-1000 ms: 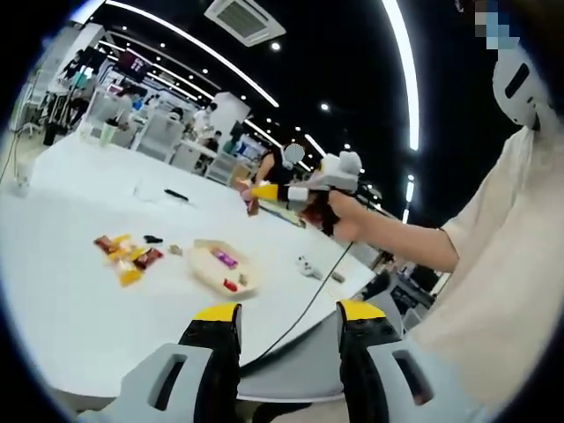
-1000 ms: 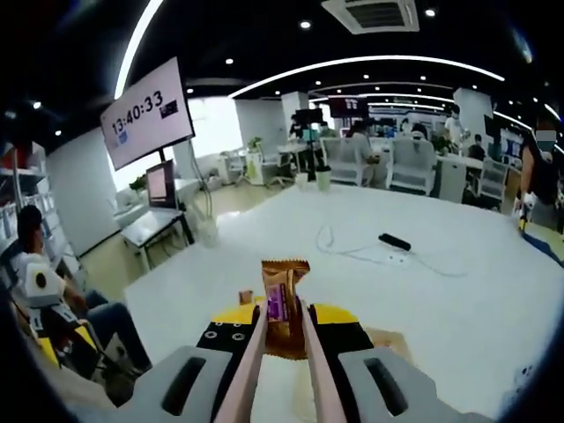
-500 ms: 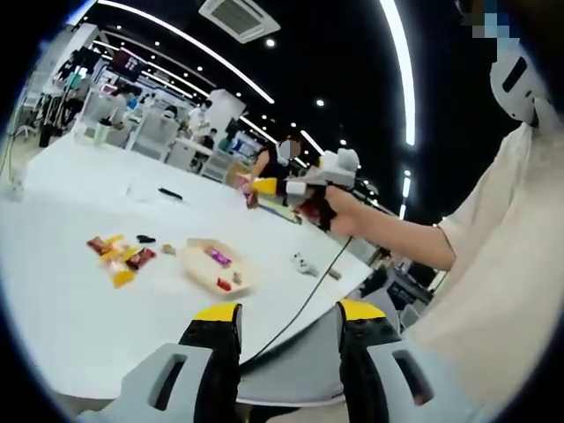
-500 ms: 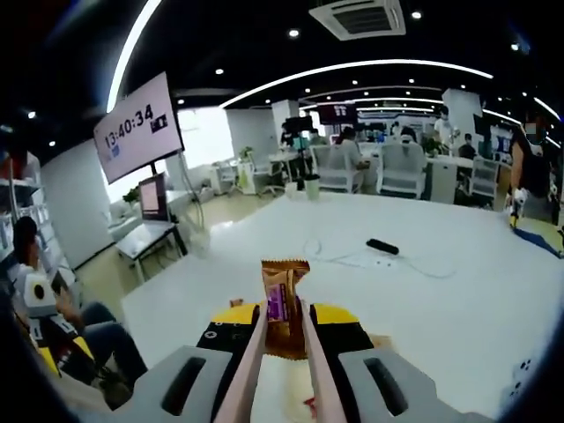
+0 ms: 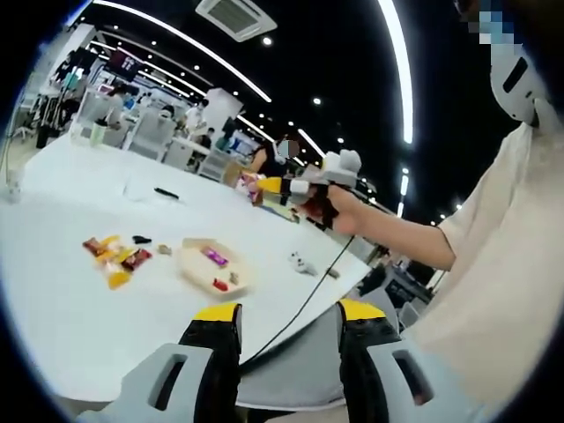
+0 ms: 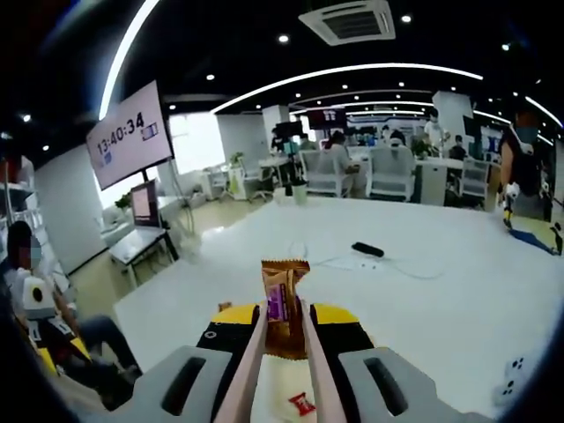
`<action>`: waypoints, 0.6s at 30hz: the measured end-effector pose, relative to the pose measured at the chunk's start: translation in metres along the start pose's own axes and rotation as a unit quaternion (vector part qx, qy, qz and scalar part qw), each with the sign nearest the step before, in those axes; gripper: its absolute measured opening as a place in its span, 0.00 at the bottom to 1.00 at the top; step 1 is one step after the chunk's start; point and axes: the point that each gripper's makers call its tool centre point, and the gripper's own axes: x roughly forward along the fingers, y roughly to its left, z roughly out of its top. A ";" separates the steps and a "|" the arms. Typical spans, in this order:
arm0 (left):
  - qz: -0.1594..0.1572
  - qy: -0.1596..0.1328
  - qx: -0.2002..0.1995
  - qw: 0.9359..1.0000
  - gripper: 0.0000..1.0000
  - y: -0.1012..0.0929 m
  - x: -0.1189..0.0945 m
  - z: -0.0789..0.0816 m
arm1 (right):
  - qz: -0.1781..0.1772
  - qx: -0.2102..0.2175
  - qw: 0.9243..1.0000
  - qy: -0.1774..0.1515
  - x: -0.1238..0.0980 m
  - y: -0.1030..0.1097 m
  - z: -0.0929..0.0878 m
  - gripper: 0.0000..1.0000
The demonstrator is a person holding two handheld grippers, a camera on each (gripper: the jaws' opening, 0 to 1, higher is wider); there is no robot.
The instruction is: Place the target food into the container with the food tongs after gripping and lifting it, then release it inside without dropping or visibly crushing the food.
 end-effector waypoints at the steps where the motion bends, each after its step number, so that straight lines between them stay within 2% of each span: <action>1: -0.001 0.000 0.000 1.000 0.42 0.000 0.000 0.000 | -0.001 0.000 1.000 0.000 -0.001 -0.002 0.001 0.21; 9: 0.001 0.001 -0.002 1.000 0.42 0.000 -0.001 -0.002 | -0.009 -0.001 1.000 -0.004 -0.004 -0.011 0.004 0.22; 18: 0.000 0.001 -0.004 1.000 0.42 -0.001 0.000 -0.003 | -0.016 0.003 1.000 -0.003 -0.009 -0.017 0.000 0.22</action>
